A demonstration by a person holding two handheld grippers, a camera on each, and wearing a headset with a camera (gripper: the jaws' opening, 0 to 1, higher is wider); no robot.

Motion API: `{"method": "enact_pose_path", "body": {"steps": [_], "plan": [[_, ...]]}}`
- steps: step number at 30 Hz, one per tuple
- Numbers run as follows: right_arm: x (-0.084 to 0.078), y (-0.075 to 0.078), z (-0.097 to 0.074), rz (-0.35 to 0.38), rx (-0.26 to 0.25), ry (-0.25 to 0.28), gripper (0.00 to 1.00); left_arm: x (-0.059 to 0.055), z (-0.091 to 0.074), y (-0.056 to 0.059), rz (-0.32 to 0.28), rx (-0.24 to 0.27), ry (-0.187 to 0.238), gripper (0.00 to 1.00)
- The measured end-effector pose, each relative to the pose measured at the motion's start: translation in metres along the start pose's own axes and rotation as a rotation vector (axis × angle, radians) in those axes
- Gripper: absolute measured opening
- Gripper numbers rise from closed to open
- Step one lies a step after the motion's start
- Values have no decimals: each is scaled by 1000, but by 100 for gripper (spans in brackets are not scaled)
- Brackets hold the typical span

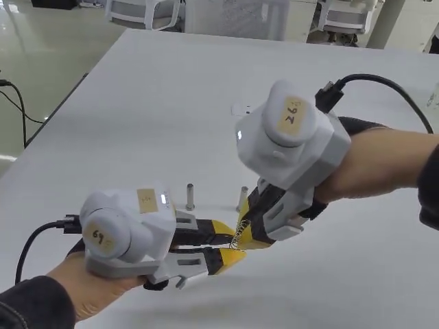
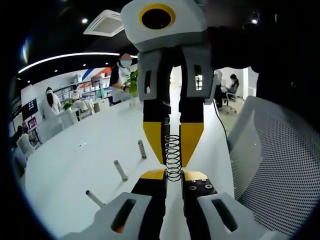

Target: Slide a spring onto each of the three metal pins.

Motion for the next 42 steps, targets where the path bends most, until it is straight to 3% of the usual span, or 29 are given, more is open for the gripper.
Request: {"method": "enact_pose_path", "body": {"steps": [12, 22, 31, 42], "plan": [[-3, 4, 4, 6, 1, -29, 13, -5, 2, -2, -25, 5, -2, 14], [-5, 10, 3, 16, -8, -40, 13, -13, -5, -6, -81, 33, 3, 31], [-10, 17, 0, 29, -24, -52, 13, -22, -16, -14, -121, 89, 3, 45], [-14, 25, -5, 45, -42, -55, 13, -35, -35, -23, -162, 157, 3, 55]]}}
Point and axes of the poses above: the centre of the closed fingertips' face, and the gripper's own axes: z roughly forward along the fingers, y roughly to its right, x roughly out of its top, the point moved 9 cm from there along -z, roughly backward along the fingers, and after that the axes turned 8 degrees about -y, right-handed, at the moved point
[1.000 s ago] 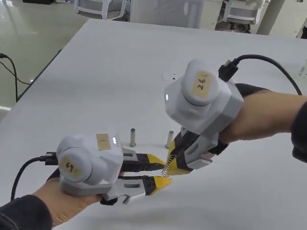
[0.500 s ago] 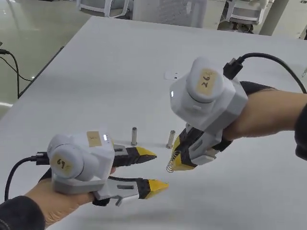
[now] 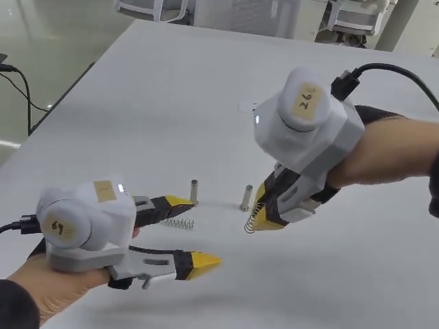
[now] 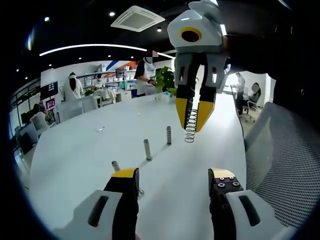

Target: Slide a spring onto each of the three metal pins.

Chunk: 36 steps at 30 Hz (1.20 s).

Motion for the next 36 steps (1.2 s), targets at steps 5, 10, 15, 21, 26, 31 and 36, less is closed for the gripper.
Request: {"method": "enact_pose_path", "body": {"steps": [5, 10, 15, 21, 26, 31, 36], "plan": [[0, 3, -2, 5, -7, 2, 13, -5, -7, -4, -15, 29, 1, 57], [-2, 7, -6, 12, -16, 0, 13, -9, -13, -9, -33, 57, 0, 60], [-3, 11, -8, 19, -25, -2, 13, -12, -18, -11, -46, 82, -1, 62], [-8, 21, -9, 29, -34, -13, 13, -14, -22, -14, -59, 107, -2, 64], [-11, 29, -7, 37, -41, -28, 13, -15, -24, -15, -62, 115, -4, 64], [-12, 45, -2, 49, -50, -34, 13, -16, -25, -15, -61, 118, -11, 64], [-13, 55, 1, 58, -63, -39, 13, -17, -25, -14, -67, 118, -13, 64]]}}
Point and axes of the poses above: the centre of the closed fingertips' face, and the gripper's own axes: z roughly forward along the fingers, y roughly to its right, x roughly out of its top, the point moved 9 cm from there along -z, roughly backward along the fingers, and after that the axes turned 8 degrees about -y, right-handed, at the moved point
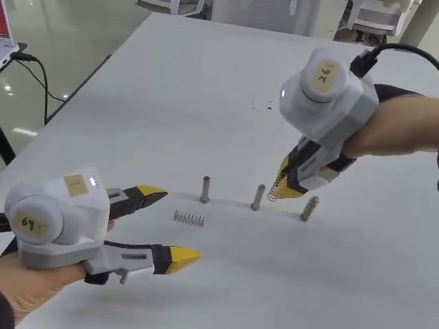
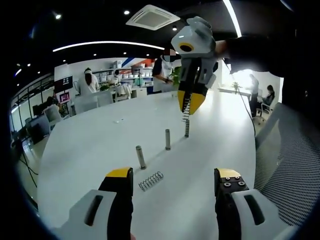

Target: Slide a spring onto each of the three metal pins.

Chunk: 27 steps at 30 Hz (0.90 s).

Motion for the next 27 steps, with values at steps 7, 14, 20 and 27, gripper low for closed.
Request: {"method": "enact_pose_path", "body": {"steps": [7, 14, 20, 27], "plan": [[-1, 14, 4, 19, -28, 11, 13, -1, -1, 0, -2, 4, -7, 64], [-1, 24, 11, 18, -47, 13, 13, 0, 0, 1, -4, 4, -8, 64], [0, 29, 20, 26, -35, 6, 13, -2, 0, 1, -9, 4, -11, 64], [1, 32, 25, 31, -23, 0, 13, -5, -2, -2, -16, 11, -13, 64]]}}
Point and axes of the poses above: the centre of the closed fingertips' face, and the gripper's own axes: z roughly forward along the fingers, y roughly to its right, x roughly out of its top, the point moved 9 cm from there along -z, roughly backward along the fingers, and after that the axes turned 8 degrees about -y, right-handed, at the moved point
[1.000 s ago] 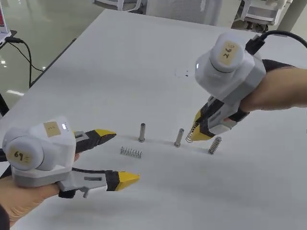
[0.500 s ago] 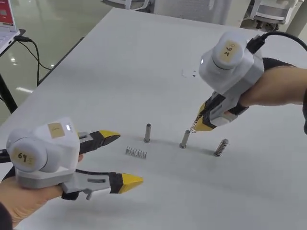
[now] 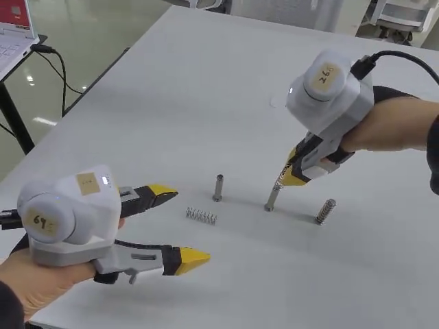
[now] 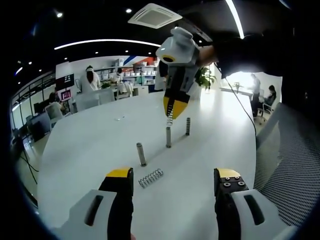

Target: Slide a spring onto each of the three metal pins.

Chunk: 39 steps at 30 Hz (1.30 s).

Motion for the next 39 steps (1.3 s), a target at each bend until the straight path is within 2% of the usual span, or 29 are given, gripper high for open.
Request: {"method": "enact_pose_path", "body": {"steps": [23, 39], "plan": [[2, 3, 15, -4, 28, -30, 13, -2, -3, -2, -12, 6, -3, 62], [1, 1, 49, 8, 56, -77, 13, -4, -2, 0, -17, 4, -7, 62]]}}
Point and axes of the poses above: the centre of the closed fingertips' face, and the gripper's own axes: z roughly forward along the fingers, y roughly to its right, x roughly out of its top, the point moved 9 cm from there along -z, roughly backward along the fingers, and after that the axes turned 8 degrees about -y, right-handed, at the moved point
